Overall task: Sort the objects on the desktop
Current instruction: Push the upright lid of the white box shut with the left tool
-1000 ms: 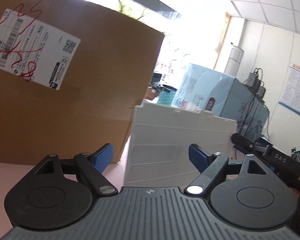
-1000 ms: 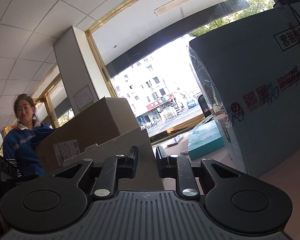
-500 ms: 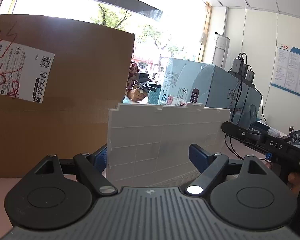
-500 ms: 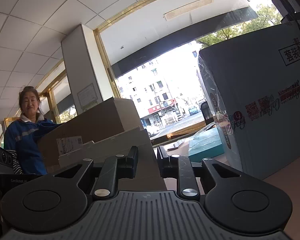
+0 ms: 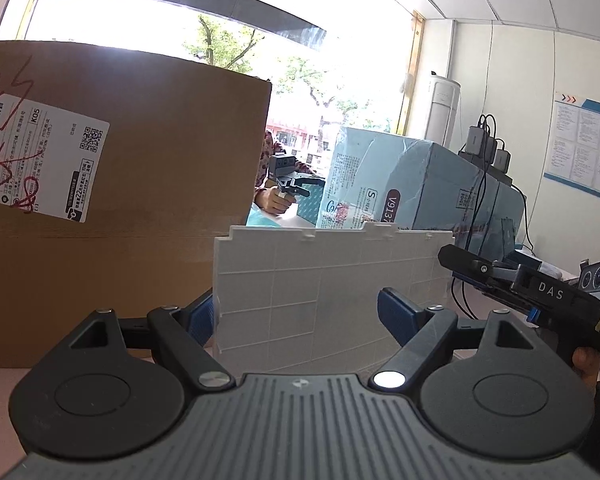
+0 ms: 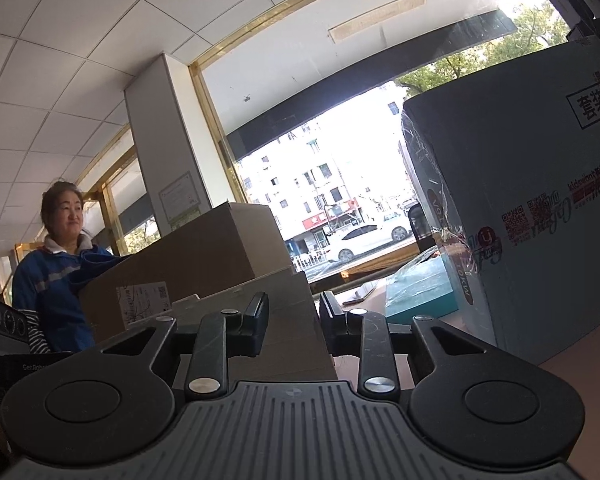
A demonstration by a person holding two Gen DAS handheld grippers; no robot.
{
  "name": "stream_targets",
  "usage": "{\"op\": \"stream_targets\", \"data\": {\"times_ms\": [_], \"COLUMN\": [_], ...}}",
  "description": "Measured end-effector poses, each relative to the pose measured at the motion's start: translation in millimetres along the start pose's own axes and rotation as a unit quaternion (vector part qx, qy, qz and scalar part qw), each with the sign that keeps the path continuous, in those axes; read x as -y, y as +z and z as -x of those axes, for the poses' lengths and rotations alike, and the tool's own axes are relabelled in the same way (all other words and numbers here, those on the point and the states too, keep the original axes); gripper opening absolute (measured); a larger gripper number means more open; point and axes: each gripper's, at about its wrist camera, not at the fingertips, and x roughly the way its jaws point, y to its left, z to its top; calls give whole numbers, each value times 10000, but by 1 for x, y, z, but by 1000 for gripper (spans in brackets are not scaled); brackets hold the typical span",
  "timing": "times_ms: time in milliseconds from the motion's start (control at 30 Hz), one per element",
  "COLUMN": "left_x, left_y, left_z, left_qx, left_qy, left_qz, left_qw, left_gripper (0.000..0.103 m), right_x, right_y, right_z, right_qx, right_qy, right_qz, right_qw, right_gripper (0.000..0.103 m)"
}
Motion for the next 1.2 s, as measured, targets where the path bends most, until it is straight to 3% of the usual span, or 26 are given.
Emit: {"op": "stream_targets", "data": {"times_ms": [233, 567, 967, 1200], "left_x": [17, 42, 69, 80], "left_y": [-7, -22, -44, -52], "left_z": [5, 19, 32, 45], "left_qx": [0, -89, -257, -206], "left_qy": [201, 542, 799, 758], "left_qz": [-444, -1010, -1582, -1663], "left_qw": [9988, 9934, 9838, 9829], "left_gripper": [81, 81, 82, 83], "right_x": [-4, -21, -28, -25], "right_y": [-1, -10, -25, -25], "right_z": [14, 39, 62, 81], "right_qx": [24, 26, -138, 12], "right_qy": [123, -43, -144, -270], "right_qz": [-7, 386, 334, 125], "right_qw": [9999, 9992, 9992, 9996], "right_gripper": [28, 30, 30, 32]}}
